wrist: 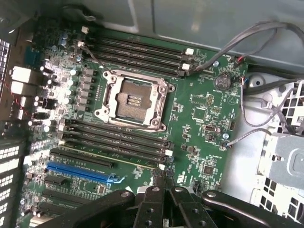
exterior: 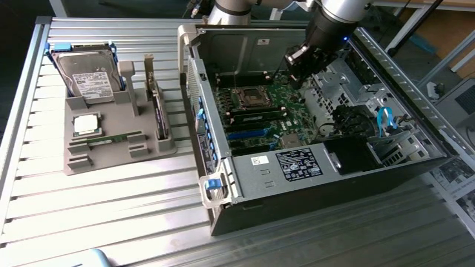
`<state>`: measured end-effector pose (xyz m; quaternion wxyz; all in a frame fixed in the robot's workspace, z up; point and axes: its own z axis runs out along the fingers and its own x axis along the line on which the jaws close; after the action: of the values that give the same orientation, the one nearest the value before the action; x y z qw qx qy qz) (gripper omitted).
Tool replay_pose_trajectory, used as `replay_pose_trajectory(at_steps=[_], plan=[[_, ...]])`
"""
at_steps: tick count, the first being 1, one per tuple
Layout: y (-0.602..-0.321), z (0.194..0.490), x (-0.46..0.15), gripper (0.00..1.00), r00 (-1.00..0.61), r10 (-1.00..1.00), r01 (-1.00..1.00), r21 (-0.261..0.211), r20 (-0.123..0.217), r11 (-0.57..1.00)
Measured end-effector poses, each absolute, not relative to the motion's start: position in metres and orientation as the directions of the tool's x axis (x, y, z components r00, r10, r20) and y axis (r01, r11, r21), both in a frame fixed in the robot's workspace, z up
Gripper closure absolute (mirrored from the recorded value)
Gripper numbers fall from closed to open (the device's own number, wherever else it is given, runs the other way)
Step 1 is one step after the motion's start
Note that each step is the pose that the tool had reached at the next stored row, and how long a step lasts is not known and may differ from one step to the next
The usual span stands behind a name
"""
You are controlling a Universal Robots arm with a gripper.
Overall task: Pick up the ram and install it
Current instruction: 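Press down the ram until it locks into place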
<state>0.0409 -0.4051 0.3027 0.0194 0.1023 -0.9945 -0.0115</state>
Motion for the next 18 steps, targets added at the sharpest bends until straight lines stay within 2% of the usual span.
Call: replay_pose_trajectory(at_steps=[18], plan=[[-0.4051, 0.3026, 0.0408, 0.89, -0.993, -0.11, -0.109, 0.027, 0.036, 0.994]])
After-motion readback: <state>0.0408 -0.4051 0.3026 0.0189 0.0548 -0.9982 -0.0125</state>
